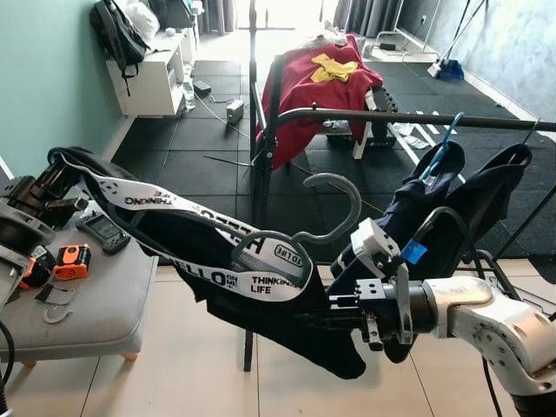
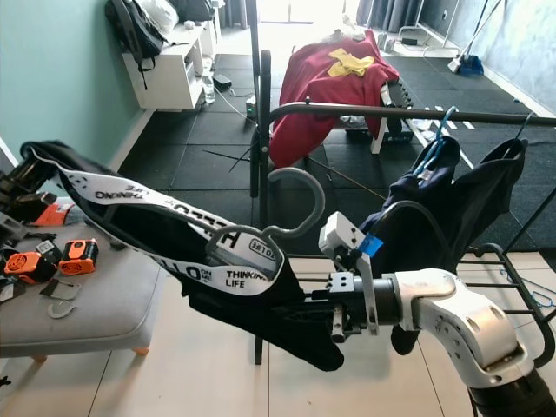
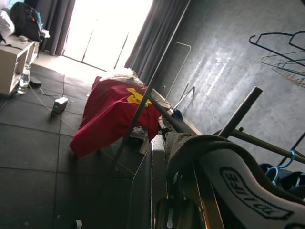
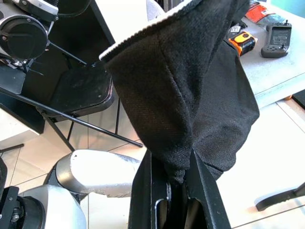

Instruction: Hang hanger

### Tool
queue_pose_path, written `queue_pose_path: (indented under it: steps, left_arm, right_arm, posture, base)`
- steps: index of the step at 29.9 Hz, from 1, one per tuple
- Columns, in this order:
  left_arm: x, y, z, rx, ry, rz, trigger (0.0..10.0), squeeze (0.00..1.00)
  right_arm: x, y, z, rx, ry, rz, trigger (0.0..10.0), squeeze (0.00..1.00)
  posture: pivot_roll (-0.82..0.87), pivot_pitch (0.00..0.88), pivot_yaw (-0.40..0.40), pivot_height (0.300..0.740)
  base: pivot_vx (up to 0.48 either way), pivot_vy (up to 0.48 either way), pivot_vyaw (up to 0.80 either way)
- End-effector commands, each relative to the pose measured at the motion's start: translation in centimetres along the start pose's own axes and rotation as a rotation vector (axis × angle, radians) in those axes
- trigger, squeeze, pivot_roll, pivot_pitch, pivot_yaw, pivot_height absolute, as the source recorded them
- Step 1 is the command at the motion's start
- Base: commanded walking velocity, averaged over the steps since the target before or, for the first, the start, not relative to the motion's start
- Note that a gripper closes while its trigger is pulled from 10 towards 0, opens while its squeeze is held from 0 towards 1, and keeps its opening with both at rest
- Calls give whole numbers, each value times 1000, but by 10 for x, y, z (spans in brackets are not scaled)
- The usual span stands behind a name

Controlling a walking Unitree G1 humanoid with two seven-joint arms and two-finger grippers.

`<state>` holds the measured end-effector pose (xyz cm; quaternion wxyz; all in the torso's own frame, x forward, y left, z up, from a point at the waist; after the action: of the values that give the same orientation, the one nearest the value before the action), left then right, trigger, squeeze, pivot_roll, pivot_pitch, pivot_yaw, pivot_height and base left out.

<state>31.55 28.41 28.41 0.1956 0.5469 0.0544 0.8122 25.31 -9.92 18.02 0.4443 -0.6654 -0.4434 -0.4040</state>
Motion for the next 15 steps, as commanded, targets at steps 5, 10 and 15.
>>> queue_pose_path:
  steps: [5,10,15]
  left_arm:
    - [-17,-41,-7,273,-31,-32,10000,0]
    - [-40,-14,-2,156,-116,-54,10000,0]
    - [-49,-16,-2,177,-158,-37,10000,0]
  right_arm:
    - [-5,-2,2,14,-23,0,10000,0]
    - [-3,2,1,-5,-18,-11,10000,0]
    - [0,4,1,-9,-9,-19,10000,0]
  posture:
    - [-69,91,-7,740]
    - [-66,89,-8,740]
    - [-66,88,-8,740]
  base:
    - [0,0,0]
    - [0,0,0]
    - [0,0,0]
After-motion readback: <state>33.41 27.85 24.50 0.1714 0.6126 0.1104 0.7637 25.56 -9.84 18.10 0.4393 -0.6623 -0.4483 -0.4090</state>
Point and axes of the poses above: a point about 5 cm out from each wrist's last joint towards the gripper, its own z axis pointing out of the wrist towards the gripper, its own x axis along the axis of the wrist's last joint, y = z × x, the point moved 5 cm from there along z, pointing out of the wrist towards the gripper, and after that the axes turned 4 degrees about z, right-handed, at the moved point
